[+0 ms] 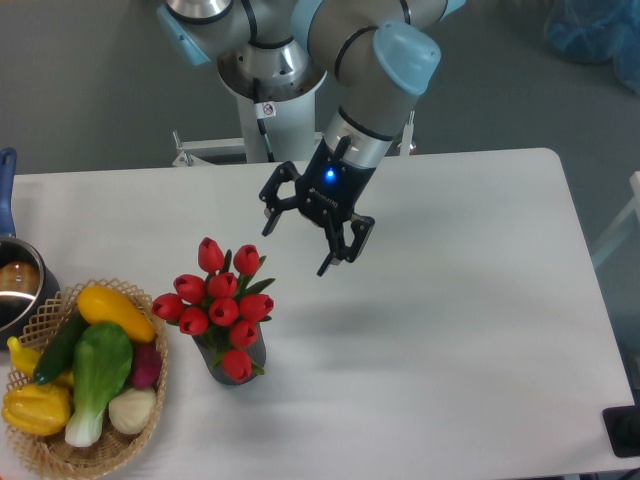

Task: Pick up the flowers from the vase
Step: 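Move the open gripper down toward the red tulip stems above the vase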

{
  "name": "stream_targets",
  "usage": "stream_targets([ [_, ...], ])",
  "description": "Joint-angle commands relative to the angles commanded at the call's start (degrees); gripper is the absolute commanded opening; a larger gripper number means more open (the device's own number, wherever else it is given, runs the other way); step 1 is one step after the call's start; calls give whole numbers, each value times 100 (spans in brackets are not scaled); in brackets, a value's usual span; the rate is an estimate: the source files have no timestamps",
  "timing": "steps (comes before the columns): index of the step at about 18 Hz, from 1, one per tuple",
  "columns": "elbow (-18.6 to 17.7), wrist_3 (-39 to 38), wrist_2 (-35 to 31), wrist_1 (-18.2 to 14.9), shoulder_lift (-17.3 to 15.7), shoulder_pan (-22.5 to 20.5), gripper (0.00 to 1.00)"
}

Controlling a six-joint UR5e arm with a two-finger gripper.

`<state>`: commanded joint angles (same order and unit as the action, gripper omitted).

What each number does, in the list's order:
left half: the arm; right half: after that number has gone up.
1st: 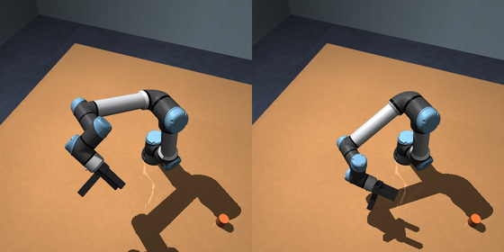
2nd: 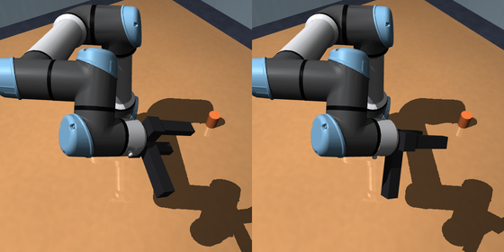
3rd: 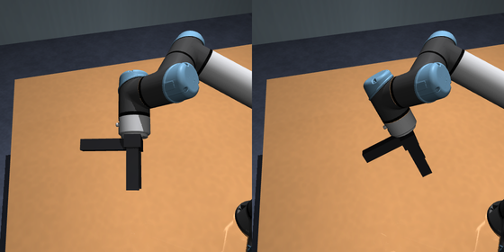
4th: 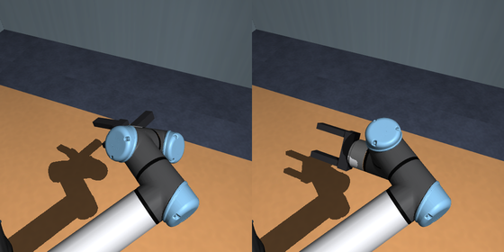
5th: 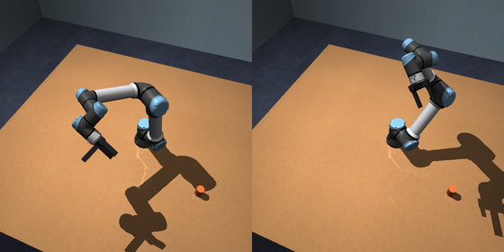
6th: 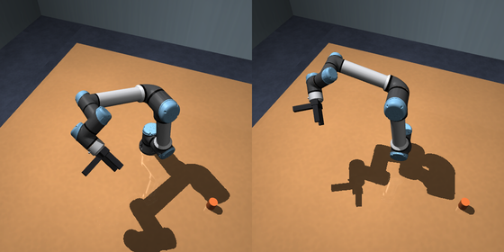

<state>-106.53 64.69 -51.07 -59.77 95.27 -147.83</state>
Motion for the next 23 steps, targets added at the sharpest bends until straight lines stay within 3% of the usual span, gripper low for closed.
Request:
stream_targets([
  [12, 106, -71, 246, 281, 281, 105, 100],
  [18, 115, -360, 282, 615, 369, 316, 100],
  [23, 115, -369, 264, 633, 431, 422, 100],
])
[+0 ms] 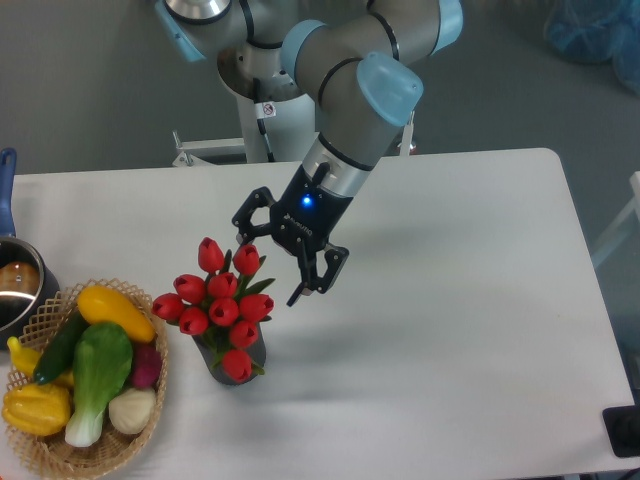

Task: Pick up the flowers from the vase
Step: 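Move the open gripper down toward the red tulip stems above the vase, then lower the gripper around the tulip stems just below the blooms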

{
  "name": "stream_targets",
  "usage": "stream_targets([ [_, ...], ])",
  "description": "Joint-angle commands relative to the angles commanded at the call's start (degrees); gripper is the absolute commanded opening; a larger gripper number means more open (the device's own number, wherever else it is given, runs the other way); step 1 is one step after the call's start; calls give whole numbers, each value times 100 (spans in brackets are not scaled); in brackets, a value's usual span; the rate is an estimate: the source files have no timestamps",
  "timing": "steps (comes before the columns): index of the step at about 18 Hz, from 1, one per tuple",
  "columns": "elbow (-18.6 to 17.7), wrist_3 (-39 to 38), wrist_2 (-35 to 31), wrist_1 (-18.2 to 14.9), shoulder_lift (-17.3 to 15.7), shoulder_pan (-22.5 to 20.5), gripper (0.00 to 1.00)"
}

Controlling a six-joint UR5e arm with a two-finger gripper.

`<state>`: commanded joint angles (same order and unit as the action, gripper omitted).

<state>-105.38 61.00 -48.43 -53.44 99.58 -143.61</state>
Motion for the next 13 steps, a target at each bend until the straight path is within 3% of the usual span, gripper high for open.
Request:
stream_targets([
  [13, 9, 0, 35, 79, 193, 211, 100],
])
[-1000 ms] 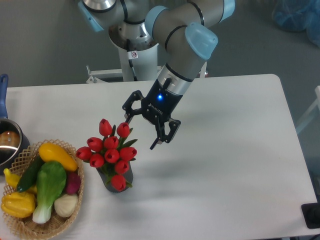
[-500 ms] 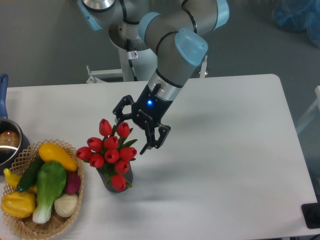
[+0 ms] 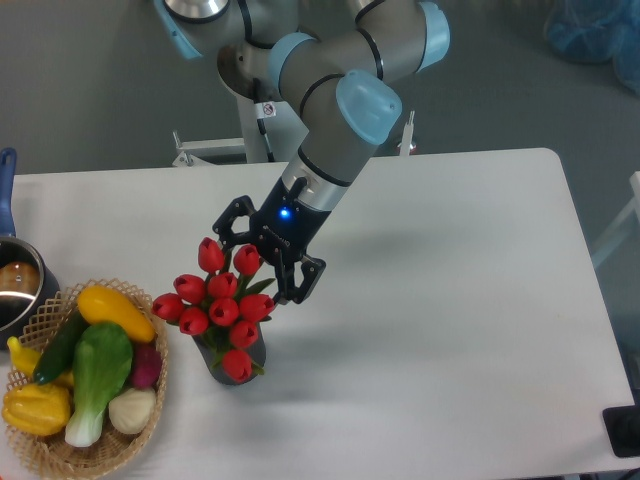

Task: Pick up the flowers from the vase
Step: 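Lower the gripper around the tulip stems just below the blooms, then close the gripper on the bundle of tulip stems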

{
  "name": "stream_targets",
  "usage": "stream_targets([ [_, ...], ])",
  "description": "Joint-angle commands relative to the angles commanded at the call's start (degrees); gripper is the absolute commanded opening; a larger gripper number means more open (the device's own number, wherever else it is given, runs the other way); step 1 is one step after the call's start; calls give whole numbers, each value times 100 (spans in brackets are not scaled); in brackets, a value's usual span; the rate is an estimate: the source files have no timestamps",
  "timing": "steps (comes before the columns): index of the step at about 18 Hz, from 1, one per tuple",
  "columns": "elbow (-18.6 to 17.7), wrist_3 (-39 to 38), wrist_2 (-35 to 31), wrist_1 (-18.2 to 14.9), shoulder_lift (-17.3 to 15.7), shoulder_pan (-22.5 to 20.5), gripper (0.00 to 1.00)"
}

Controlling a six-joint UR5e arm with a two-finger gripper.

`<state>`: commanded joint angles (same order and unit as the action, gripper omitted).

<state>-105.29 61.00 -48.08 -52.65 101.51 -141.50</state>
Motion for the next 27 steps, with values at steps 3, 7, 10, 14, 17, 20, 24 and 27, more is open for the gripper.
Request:
stream_targets([
  [3, 9, 0, 61, 44, 71, 53, 100],
  [7, 44, 0, 211, 44, 106, 53, 100],
  [10, 70, -9, 211, 44, 158, 53, 100],
  [14, 114, -9, 211, 44, 194, 53, 100],
  [17, 132, -9, 220, 44, 194, 62, 100],
  [20, 149, -9, 334, 44, 203, 53, 100],
  [24, 140, 9, 343, 44, 237, 53, 89],
  [27, 114, 35, 343, 53, 238, 53, 89],
])
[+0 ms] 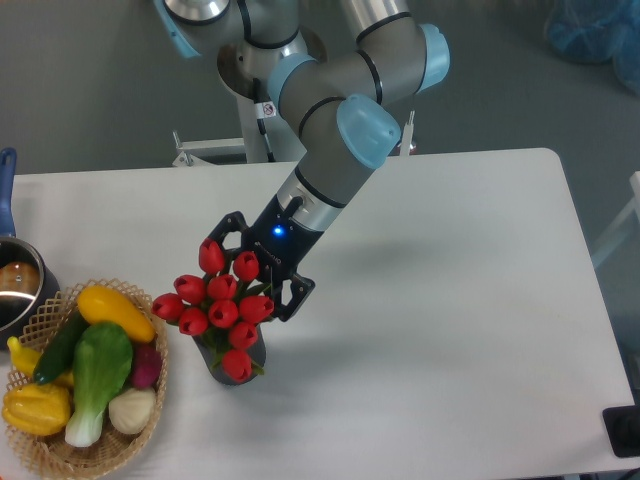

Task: Pick up the flowers from the vase
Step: 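Close the gripper on the bundle of tulip stems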

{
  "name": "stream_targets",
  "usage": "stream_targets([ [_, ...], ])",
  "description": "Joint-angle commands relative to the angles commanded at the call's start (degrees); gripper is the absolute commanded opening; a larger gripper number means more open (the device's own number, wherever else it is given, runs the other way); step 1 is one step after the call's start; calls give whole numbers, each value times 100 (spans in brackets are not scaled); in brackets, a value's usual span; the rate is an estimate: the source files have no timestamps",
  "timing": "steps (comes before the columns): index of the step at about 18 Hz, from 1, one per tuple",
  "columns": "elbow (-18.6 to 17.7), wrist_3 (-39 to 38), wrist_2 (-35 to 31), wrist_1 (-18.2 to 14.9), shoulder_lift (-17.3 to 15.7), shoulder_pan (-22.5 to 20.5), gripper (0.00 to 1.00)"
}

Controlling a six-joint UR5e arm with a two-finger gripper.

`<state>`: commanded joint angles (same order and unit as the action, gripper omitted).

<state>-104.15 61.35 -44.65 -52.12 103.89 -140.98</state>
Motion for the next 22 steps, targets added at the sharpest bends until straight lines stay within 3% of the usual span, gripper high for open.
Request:
stream_targets([
  [8, -88, 27, 88, 88, 9, -18, 89],
  [15, -97, 35, 193, 273, 9, -44, 78],
  [19, -114, 35, 185, 281, 9, -44, 63],
  [22, -123, 27, 185, 281, 9, -44, 47],
])
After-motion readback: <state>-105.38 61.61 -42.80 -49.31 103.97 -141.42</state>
